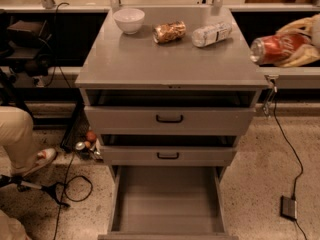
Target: Pick coke can from bottom drawer and place on counter
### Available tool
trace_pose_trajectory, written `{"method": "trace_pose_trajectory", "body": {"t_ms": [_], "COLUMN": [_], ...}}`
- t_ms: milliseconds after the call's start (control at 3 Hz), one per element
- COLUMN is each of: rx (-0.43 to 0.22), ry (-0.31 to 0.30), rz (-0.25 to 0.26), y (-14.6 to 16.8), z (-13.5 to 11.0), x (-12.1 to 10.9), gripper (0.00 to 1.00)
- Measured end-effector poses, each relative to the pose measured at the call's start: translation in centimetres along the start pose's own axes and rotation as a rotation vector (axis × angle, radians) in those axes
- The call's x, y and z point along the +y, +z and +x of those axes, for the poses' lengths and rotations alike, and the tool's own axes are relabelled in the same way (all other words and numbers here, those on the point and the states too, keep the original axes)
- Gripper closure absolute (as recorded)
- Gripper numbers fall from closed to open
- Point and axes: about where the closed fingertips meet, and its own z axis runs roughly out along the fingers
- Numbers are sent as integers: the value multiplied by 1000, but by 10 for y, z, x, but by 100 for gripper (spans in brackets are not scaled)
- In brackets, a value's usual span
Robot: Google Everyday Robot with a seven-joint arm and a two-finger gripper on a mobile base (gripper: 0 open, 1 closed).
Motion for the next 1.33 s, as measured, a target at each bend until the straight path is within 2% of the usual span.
{"method": "trace_pose_trajectory", "body": {"t_ms": [667,1333], "rx": [-30,14], "ry": [-78,-110], "rz": [-138,-220], "y": [52,109], "z": [-23,-24], "x": [-27,-42], "gripper": [100,100]}}
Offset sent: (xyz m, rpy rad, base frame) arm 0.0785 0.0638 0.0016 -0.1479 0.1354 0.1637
